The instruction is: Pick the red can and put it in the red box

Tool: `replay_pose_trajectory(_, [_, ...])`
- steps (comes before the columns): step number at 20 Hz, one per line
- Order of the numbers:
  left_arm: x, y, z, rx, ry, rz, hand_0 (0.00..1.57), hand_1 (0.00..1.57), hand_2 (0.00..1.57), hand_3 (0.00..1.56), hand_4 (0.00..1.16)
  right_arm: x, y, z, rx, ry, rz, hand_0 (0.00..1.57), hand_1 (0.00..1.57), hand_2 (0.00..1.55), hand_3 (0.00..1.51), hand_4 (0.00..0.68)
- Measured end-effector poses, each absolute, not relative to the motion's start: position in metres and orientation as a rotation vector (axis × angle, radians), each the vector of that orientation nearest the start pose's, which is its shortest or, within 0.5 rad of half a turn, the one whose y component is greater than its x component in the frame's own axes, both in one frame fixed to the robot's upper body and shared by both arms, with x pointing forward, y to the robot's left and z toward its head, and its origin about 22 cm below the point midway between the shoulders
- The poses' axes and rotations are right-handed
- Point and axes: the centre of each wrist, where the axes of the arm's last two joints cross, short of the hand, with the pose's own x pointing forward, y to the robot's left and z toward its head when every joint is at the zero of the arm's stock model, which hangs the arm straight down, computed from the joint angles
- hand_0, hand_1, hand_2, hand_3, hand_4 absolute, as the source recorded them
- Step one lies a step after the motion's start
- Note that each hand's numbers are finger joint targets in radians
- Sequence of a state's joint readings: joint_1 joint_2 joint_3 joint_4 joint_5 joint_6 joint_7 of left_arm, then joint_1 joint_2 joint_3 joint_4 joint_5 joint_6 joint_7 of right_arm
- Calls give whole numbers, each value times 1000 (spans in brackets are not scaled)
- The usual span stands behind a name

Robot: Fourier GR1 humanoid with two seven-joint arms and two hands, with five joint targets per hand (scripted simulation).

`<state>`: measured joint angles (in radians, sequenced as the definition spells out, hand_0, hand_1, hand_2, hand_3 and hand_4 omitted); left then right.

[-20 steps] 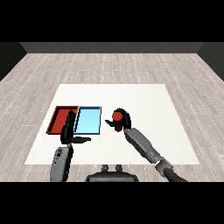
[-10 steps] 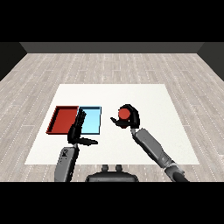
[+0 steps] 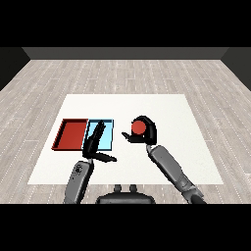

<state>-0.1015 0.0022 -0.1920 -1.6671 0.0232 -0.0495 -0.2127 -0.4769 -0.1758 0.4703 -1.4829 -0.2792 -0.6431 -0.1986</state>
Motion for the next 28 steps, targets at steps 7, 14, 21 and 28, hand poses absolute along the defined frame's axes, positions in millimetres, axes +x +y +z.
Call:
replay_pose_trajectory(7, [259,139,48,-344,-1911,-222,0,0,0,0,0,298,-113,98,47,-2057,-31,1571,1571,1481,1424,633])
replay_pose_trajectory(14, [266,118,42,-376,-1853,-254,0,0,0,0,0,295,-104,102,56,-2079,-16,1571,1571,1482,1422,655])
replay_pose_trajectory(21, [266,100,29,-415,-1787,-257,0,0,0,0,0,292,-109,102,67,-2087,5,1571,1571,1482,1418,654])
replay_pose_trajectory(28, [271,88,20,-464,-1731,-248,0,0,0,0,0,283,-98,100,107,-2091,17,1571,1571,1472,1409,629])
